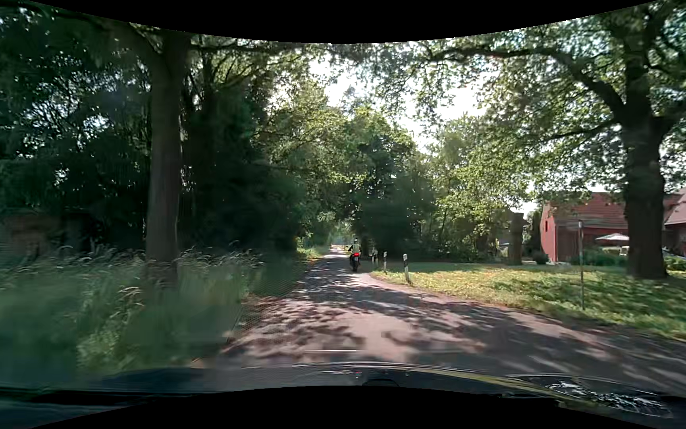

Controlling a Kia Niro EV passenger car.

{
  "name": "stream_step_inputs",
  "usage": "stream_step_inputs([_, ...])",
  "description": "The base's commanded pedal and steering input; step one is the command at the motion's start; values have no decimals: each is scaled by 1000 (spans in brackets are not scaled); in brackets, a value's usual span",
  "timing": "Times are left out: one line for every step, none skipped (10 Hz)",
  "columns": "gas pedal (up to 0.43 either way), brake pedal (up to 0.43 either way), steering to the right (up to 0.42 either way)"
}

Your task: Follow the waypoints while adhering to traffic rules and regulations

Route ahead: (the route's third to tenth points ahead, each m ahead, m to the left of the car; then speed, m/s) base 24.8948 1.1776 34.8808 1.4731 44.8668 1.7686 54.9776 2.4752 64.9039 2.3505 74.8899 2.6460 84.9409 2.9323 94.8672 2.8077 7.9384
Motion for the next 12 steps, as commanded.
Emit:
stream_step_inputs([177,0,-1])
stream_step_inputs([189,0,-1])
stream_step_inputs([197,0,-1])
stream_step_inputs([209,0,-1])
stream_step_inputs([209,0,-3])
stream_step_inputs([209,0,-6])
stream_step_inputs([209,0,-6])
stream_step_inputs([220,0,-6])
stream_step_inputs([220,0,-21])
stream_step_inputs([220,0,-41])
stream_step_inputs([209,0,-45])
stream_step_inputs([177,0,-37])
